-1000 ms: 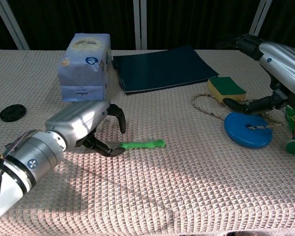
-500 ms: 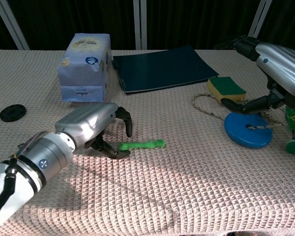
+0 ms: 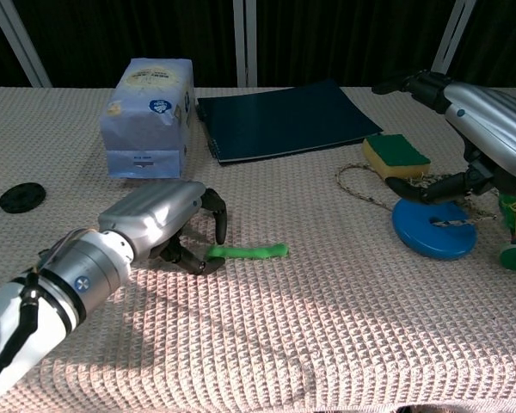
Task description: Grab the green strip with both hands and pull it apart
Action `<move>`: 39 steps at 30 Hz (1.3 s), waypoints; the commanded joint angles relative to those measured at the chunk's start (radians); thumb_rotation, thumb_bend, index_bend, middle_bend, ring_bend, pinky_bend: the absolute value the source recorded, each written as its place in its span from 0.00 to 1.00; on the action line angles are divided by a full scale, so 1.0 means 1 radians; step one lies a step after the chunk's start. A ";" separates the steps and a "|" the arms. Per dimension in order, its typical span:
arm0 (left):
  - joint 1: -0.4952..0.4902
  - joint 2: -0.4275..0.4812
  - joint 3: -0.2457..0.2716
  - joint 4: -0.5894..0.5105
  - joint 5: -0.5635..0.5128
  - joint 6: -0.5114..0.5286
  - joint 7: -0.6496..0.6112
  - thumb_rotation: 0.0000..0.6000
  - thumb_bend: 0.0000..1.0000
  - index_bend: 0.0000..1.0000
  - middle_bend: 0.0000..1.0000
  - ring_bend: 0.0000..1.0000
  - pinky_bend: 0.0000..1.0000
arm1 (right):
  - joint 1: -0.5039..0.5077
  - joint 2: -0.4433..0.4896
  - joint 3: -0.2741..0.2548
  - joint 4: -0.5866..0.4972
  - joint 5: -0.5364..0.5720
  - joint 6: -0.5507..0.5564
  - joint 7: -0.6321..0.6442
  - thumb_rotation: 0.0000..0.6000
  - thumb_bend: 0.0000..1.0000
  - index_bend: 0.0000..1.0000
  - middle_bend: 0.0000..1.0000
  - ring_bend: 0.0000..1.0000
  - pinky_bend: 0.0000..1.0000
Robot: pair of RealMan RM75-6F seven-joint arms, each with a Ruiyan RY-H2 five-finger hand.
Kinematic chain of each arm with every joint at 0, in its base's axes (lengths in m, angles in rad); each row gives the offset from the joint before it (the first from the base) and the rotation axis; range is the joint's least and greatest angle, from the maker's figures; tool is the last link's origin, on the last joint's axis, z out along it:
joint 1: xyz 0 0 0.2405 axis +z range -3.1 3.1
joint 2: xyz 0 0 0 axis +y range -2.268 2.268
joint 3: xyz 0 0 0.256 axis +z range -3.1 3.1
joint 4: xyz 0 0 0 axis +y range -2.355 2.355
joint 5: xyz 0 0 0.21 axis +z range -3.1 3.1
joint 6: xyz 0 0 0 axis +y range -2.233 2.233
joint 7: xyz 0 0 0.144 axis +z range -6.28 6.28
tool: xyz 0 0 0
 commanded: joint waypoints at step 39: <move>-0.011 0.011 -0.005 -0.014 -0.041 -0.039 -0.045 0.96 0.36 0.54 0.30 0.17 0.23 | 0.126 -0.043 0.020 0.025 0.162 -0.266 -0.038 1.00 0.29 0.46 0.00 0.00 0.00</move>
